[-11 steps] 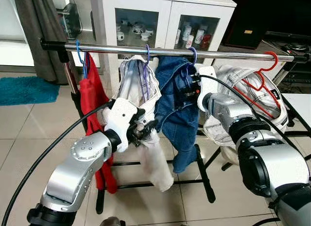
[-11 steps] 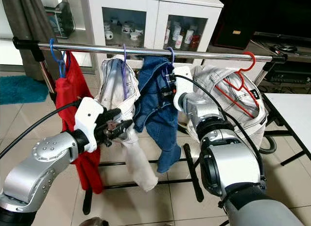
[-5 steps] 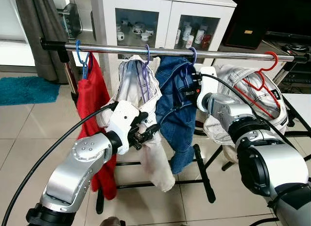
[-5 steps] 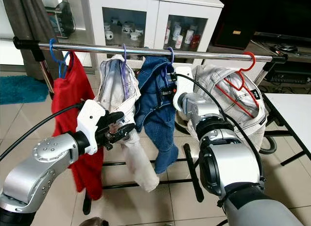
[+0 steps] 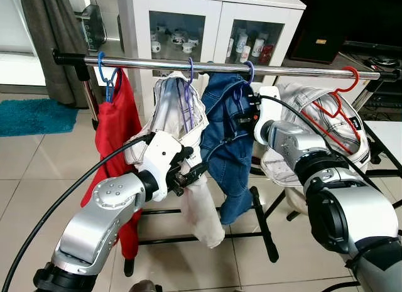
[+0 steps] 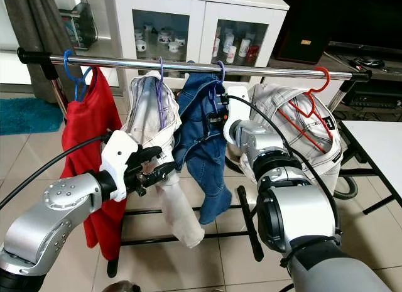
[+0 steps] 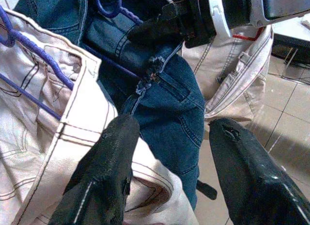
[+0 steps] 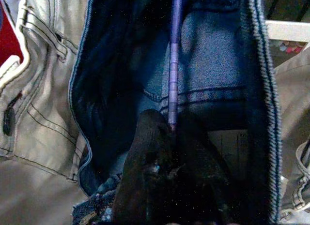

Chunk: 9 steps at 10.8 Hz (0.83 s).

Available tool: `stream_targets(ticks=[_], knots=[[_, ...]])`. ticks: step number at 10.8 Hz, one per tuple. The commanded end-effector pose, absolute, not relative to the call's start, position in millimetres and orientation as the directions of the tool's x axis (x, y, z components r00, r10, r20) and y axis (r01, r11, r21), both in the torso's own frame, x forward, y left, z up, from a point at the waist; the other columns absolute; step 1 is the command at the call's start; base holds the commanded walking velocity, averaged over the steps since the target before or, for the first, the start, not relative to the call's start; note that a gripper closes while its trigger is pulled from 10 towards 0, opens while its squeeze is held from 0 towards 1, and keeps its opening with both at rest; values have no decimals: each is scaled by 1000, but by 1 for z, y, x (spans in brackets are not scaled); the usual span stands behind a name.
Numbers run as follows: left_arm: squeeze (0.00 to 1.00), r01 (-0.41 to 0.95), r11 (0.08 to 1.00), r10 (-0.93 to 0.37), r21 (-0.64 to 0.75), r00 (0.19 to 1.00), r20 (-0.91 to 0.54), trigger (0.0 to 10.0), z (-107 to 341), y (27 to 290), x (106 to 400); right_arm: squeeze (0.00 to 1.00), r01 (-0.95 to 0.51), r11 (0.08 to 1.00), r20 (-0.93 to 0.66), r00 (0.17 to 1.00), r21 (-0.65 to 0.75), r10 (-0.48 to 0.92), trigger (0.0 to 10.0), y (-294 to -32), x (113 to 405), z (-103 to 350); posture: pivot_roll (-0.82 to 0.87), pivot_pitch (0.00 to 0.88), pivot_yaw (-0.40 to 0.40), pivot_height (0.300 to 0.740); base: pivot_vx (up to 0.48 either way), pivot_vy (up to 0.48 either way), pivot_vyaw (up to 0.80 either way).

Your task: Hang hanger

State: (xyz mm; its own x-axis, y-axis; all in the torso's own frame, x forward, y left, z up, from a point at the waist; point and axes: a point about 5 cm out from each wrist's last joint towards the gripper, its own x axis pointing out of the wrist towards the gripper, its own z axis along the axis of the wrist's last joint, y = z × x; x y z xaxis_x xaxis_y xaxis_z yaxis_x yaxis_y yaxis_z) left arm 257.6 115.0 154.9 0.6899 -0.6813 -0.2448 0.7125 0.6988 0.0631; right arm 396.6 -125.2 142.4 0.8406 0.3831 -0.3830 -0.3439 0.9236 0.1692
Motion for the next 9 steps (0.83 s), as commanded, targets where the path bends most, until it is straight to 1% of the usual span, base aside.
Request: stream_targets(ticks=[1, 3, 5, 6, 9], knots=[[0, 724, 685, -694, 76, 682, -231, 10000, 160, 111, 257, 0, -359, 918, -312, 864, 167, 395, 0, -124, 402, 157, 38, 0, -104, 740, 0, 0, 0], [0, 703, 707, -676, 81, 705, -212, 10000, 163, 114, 259, 0, -393, 898, -180, 886, 196, 427, 0, -126, 406, 175, 43, 0, -108, 740, 0, 0, 0], [0, 694, 716, -669, 78, 713, -210, 10000, 163, 118, 258, 0, -422, 882, -55, 896, 210, 441, 0, -137, 406, 190, 42, 0, -107, 740, 0, 0, 0], [0, 693, 717, -667, 77, 714, -212, 10000, 163, 119, 258, 0, -442, 870, -13, 890, 220, 456, 0, -141, 405, 194, 39, 0, -100, 740, 0, 0, 0], [0, 693, 716, -664, 84, 714, -222, 10000, 161, 121, 259, 0, -518, 836, 100, 855, 183, 508, 0, -152, 390, 202, 32, 0, -82, 740, 0, 0, 0]])
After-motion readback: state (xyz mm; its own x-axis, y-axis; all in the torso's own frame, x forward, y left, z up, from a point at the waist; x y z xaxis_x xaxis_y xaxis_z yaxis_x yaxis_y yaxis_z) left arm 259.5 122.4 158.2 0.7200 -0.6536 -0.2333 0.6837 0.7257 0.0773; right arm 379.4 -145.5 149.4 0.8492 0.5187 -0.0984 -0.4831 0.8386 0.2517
